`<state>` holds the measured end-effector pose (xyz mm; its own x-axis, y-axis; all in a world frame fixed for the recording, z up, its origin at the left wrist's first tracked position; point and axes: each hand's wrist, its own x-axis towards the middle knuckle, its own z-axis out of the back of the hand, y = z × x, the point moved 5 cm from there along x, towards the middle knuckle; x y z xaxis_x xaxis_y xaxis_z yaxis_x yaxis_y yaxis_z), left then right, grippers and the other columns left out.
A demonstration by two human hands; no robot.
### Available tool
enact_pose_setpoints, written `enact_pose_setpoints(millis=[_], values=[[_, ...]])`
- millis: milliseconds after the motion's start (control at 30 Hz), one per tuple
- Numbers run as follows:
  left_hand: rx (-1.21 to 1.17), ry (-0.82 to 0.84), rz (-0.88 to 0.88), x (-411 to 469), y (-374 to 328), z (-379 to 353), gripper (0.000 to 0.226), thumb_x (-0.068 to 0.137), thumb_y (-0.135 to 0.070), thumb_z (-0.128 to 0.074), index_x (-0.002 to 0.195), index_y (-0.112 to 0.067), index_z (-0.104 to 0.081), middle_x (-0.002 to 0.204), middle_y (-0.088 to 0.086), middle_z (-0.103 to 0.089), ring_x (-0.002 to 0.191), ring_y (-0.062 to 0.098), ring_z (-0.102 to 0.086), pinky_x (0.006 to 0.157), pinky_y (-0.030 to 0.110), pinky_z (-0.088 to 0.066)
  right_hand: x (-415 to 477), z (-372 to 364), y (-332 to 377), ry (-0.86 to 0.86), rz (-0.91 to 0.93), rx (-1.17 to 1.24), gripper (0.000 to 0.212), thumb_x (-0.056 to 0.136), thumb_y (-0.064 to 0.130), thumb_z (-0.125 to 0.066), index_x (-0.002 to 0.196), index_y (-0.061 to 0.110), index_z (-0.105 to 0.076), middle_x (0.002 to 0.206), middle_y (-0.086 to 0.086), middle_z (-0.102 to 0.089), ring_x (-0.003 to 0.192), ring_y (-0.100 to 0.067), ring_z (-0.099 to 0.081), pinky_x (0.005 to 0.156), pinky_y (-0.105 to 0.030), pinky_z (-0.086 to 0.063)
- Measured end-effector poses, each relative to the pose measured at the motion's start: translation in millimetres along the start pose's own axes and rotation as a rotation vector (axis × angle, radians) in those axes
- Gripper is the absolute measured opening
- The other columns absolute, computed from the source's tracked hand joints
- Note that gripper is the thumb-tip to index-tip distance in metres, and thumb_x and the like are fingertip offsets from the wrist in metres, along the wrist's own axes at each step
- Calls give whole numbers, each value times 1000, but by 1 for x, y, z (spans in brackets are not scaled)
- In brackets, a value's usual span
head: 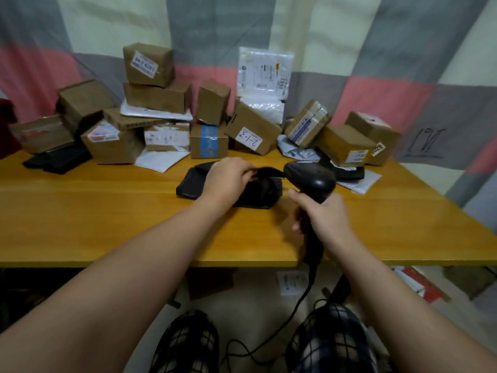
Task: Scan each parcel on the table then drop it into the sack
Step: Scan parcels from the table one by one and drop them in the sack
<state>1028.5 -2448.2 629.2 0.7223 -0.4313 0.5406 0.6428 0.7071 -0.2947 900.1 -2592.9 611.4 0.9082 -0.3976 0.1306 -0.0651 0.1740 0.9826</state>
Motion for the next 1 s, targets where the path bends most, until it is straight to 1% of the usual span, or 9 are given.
enact_pose_setpoints(millis=[100,267,333,433,567,700,800,900,1000], values=[[-381,-181,215,22,21,37,23,95,-15,-55,111,-9,-71,107,7,-71,102,22,-62,86,29,-47,9,1,20,-16,83,11,15,87,17,-69,80,5,-64,66,-14,-62,50,-20,-60,50,-28,-50],[-690,-287,222,44,27,92,14,94,-12,-58,93,-19,-70,85,-3,-69,80,7,-63,76,21,-50,19,-16,33,-25,153,-28,13,82,17,-74,90,21,-65,86,-8,-70,79,-16,-67,73,-39,-58],[-798,-319,199,41,22,108,15,94,-13,-59,90,-23,-70,85,-6,-70,80,7,-65,76,22,-53,21,-22,34,-50,165,3,21,79,18,-77,90,27,-62,88,3,-68,87,-9,-66,76,-31,-57],[-893,-326,183,35,12,124,17,95,-12,-58,89,-24,-69,86,-5,-71,82,8,-67,76,22,-54,20,-27,44,-70,200,29,24,79,20,-78,93,25,-59,86,11,-63,78,8,-59,61,-3,-43],[-969,-274,199,20,2,127,18,95,-8,-56,87,-20,-67,81,-3,-70,71,4,-66,67,18,-52,21,-37,52,-67,186,109,36,75,21,-81,106,16,-63,97,6,-68,89,-1,-62,71,-14,-49],[-927,-218,325,-10,10,104,18,98,-11,-52,85,-18,-63,76,-1,-68,64,4,-64,64,22,-50,24,-60,41,3,78,222,32,77,5,-78,105,13,-66,100,-3,-73,92,-19,-70,80,-37,-58],[-808,-70,393,-32,20,91,12,97,-28,-54,103,-18,-58,90,-1,-68,80,11,-67,73,31,-53,27,-68,30,-79,66,113,21,75,-1,-73,88,14,-65,91,-12,-72,85,-27,-70,74,-44,-57],[-654,179,320,-52,24,81,67,80,-30,-76,132,-24,-34,109,-16,-58,95,-2,-59,73,10,-48,31,-72,25,-107,72,43,21,70,6,-74,90,9,-66,86,-14,-71,81,-31,-69,71,-49,-58],[-542,120,274,-58,29,78,83,75,-19,-82,139,-22,-29,114,-12,-55,102,4,-58,74,8,-46,31,-78,26,-75,90,9,37,66,14,-76,101,12,-64,91,-4,-71,84,-20,-69,72,-40,-59]])
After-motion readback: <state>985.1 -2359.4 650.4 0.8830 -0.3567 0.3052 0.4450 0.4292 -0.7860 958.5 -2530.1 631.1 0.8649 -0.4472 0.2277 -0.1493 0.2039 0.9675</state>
